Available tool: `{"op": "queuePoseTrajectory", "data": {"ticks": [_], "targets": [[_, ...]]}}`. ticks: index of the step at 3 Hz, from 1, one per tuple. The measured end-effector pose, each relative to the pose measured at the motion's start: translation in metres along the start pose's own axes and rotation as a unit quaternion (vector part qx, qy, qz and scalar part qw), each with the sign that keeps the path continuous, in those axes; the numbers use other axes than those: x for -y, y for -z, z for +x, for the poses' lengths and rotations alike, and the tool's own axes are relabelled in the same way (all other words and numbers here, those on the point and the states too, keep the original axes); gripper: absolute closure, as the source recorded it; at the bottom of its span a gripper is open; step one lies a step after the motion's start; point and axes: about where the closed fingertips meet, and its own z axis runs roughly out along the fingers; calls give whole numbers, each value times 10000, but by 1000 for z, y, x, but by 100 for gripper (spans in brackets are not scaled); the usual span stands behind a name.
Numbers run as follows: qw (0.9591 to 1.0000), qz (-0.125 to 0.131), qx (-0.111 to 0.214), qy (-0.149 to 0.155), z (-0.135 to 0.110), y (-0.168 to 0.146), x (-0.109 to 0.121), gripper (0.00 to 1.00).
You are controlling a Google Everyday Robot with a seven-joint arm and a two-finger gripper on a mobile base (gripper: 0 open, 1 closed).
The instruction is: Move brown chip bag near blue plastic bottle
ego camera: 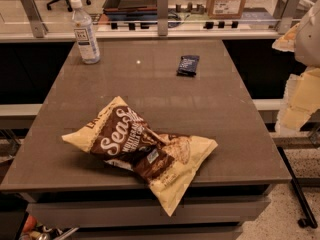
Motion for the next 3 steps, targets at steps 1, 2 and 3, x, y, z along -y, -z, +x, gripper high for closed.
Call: {"op": "queuePoseTrajectory", "data": {"ticks": [1, 2, 3], "targets": [[10000, 40, 71, 15, -5, -1, -1, 0], [9994, 18, 353, 18, -18, -13, -9, 0], [9968, -97, 790, -55, -37, -36, -25, 0]]}}
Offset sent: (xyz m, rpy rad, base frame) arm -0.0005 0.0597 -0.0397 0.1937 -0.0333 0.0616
